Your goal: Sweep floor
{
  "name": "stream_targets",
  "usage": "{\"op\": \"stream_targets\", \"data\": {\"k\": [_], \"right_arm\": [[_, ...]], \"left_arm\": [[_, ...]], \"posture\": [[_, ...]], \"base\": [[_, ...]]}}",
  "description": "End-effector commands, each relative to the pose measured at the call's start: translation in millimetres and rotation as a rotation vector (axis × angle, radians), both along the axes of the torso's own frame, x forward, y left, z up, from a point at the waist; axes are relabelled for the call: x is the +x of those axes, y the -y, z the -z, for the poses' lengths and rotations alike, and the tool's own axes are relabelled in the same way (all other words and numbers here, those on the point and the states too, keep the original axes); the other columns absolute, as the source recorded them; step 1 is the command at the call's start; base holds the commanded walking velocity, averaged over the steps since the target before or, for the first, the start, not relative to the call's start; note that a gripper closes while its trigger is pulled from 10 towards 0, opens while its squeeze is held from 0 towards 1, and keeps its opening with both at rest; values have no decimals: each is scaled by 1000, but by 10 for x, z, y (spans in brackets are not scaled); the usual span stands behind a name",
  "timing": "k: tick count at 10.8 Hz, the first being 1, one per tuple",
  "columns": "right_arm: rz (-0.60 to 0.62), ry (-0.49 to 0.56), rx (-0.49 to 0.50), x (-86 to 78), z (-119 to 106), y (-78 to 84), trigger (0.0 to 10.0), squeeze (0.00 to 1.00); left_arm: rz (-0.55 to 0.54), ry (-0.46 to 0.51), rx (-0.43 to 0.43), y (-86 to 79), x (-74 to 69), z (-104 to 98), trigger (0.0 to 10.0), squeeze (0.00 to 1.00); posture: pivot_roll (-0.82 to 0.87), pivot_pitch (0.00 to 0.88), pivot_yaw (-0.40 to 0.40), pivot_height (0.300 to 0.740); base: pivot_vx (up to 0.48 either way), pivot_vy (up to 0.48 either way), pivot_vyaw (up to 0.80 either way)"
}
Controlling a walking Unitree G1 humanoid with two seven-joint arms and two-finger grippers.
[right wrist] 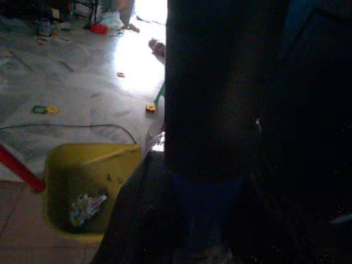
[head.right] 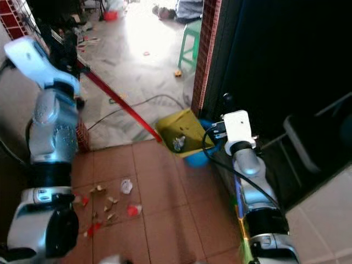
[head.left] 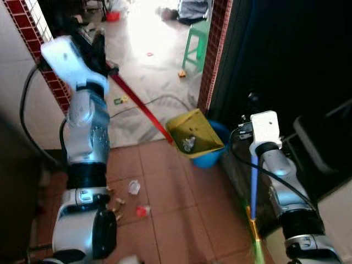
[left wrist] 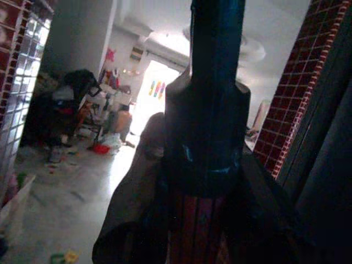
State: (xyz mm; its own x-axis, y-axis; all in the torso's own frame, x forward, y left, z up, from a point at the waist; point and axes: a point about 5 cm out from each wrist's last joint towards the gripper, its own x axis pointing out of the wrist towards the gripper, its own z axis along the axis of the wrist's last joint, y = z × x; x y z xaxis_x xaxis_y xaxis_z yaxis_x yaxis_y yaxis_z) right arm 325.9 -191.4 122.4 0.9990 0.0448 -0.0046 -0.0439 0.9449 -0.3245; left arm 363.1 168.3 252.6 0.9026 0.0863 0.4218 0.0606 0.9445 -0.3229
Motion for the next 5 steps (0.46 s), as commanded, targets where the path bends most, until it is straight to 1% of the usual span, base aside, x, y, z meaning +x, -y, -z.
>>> {"op": "stream_targets", "data": {"k": [1, 5], "right_arm": [[-13, 49, -17, 29, -109, -44, 10000, 0], [-19, 58, -12, 24, -115, -62, 10000, 0]], "left_arm": [[2, 79, -24, 4, -12, -168, 10000, 0], [19, 74, -12, 61, -6, -137, 10000, 0]], "posture": [[-55, 0, 16, 740], [-53, 0, 17, 740]], "base": [[469, 0, 0], [480, 0, 0]]}}
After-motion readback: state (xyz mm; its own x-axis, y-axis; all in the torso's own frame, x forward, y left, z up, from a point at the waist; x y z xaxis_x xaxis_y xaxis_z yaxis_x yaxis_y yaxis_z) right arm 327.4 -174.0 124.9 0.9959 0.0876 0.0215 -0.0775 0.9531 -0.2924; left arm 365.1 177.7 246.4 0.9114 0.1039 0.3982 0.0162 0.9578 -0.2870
